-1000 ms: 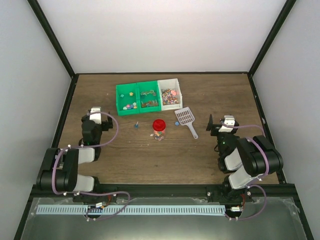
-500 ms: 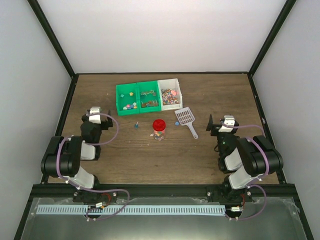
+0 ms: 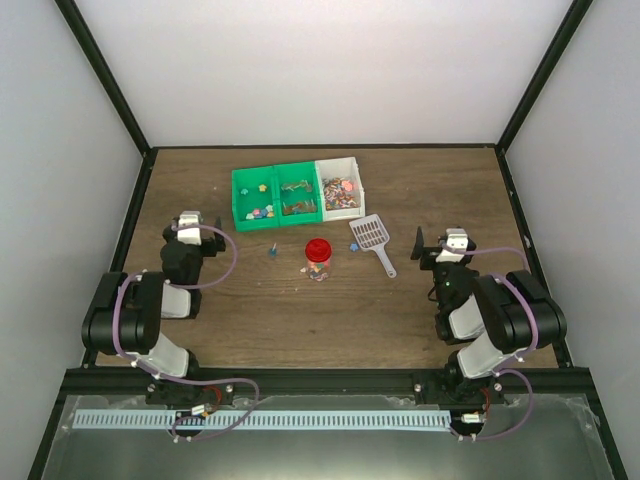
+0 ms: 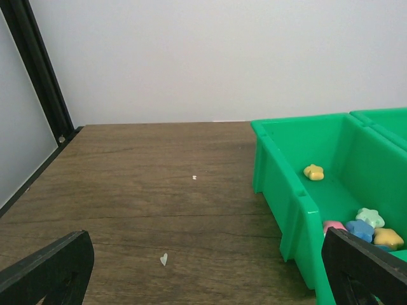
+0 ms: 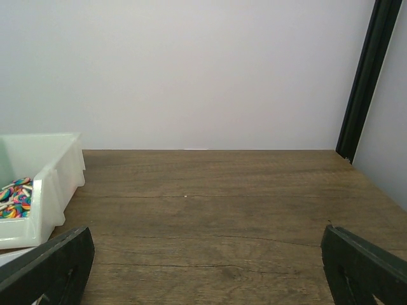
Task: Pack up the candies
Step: Reset both arms
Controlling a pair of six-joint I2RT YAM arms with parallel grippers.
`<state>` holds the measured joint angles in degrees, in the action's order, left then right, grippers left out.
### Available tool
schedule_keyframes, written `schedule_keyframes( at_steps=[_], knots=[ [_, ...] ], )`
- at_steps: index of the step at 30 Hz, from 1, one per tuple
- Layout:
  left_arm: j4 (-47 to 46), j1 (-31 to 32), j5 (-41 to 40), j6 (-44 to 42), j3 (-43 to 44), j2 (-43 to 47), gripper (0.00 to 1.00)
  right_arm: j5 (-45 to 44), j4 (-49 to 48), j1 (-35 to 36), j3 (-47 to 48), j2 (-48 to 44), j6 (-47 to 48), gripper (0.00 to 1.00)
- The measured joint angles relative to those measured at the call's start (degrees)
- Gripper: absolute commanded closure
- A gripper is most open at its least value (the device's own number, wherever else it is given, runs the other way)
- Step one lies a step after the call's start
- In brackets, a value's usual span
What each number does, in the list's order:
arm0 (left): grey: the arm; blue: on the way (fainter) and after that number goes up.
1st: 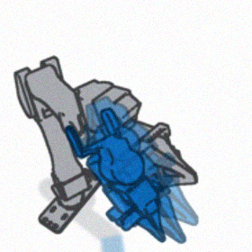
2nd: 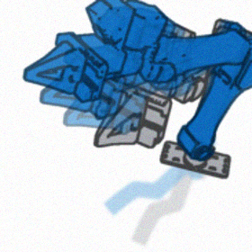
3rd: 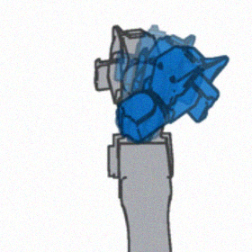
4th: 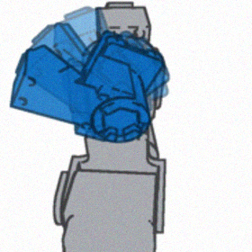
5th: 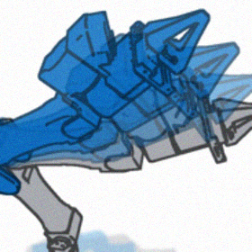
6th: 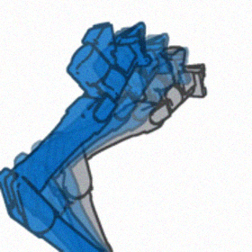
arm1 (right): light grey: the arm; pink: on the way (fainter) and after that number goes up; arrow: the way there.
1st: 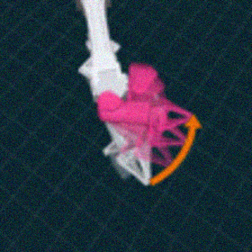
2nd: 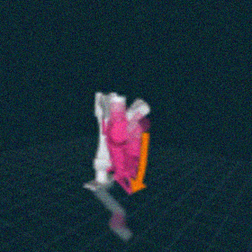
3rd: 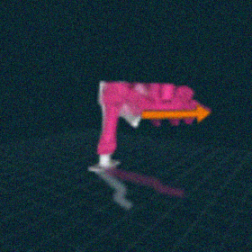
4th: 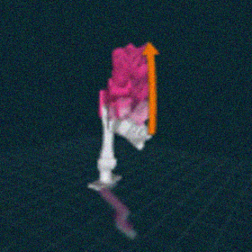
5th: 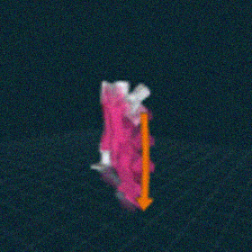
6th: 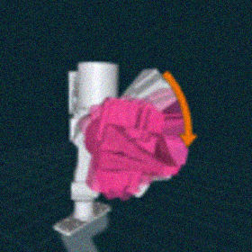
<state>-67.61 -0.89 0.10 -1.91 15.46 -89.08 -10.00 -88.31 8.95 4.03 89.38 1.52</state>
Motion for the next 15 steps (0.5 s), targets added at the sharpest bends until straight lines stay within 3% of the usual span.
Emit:
schedule_keyframes(
  at_steps=[15],
  knots=[
    [0.4, 0.0, 0.0, 0.2, 0.0, 0.0, 0.0, 0.8, 1.2, -0.3, 1.1, 0.0, 0.0, 0.0]
  ],
)
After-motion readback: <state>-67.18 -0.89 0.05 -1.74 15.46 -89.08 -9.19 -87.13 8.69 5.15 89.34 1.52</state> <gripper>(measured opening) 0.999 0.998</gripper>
